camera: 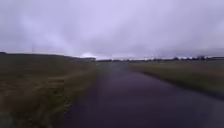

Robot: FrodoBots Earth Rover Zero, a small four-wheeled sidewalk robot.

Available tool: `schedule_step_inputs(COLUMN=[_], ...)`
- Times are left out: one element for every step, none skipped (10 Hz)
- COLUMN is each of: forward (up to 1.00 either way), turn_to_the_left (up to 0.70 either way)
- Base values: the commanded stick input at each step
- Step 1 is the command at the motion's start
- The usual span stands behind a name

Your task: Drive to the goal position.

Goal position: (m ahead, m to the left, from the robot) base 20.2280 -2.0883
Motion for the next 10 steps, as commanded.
schedule_step_inputs(forward=[1.00,1.00,1.00,1.00,1.00,1.00,1.00,1.00,1.00,1.00], turn_to_the_left=[0.00,0.00,0.00,0.00,0.00,0.00,0.00,0.00,0.00,0.00])
